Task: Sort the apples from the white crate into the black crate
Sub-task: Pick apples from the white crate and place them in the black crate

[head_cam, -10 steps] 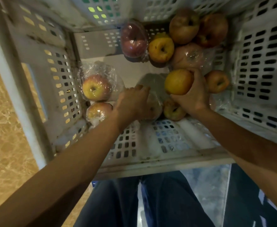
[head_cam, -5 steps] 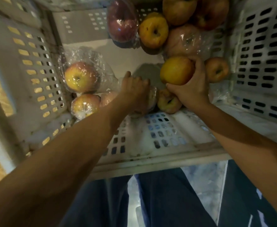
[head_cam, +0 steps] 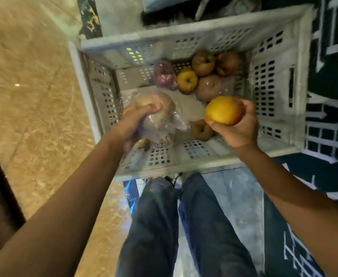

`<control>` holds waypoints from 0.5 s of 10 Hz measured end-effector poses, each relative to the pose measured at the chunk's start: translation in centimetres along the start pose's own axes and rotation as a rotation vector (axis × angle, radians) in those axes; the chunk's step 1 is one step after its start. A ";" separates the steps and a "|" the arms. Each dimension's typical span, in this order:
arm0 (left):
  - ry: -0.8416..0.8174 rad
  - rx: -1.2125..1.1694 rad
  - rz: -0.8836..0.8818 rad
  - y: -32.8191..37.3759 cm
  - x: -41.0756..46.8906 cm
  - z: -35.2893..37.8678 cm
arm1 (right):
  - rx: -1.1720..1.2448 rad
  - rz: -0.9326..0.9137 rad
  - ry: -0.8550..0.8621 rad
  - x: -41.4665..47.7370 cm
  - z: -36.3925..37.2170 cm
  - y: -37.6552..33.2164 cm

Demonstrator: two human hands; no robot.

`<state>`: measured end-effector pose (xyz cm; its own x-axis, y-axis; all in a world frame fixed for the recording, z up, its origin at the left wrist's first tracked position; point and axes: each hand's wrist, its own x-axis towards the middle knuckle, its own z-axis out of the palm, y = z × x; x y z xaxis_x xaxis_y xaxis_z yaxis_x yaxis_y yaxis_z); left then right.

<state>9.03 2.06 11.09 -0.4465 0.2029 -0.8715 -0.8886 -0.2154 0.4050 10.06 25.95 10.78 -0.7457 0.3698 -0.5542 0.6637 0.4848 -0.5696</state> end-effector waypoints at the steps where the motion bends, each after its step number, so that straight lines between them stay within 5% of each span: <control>1: -0.043 -0.328 -0.019 2.6 -6.1 -0.1 | 0.078 -0.044 -0.012 -3.4 -1.0 -3.9; 4: -0.084 -0.844 -0.144 3.8 -17.0 0.5 | 0.209 -0.077 -0.069 -11.6 -2.5 -10.2; 5: -0.405 -0.951 -0.264 3.5 -19.5 0.8 | 0.221 -0.094 -0.063 -13.4 -3.5 -10.7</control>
<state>14.60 -1.91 29.71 -0.4095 0.6167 -0.6723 -0.5927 -0.7400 -0.3178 12.77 18.57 26.41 -0.8043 0.2779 -0.5253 0.5934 0.3268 -0.7356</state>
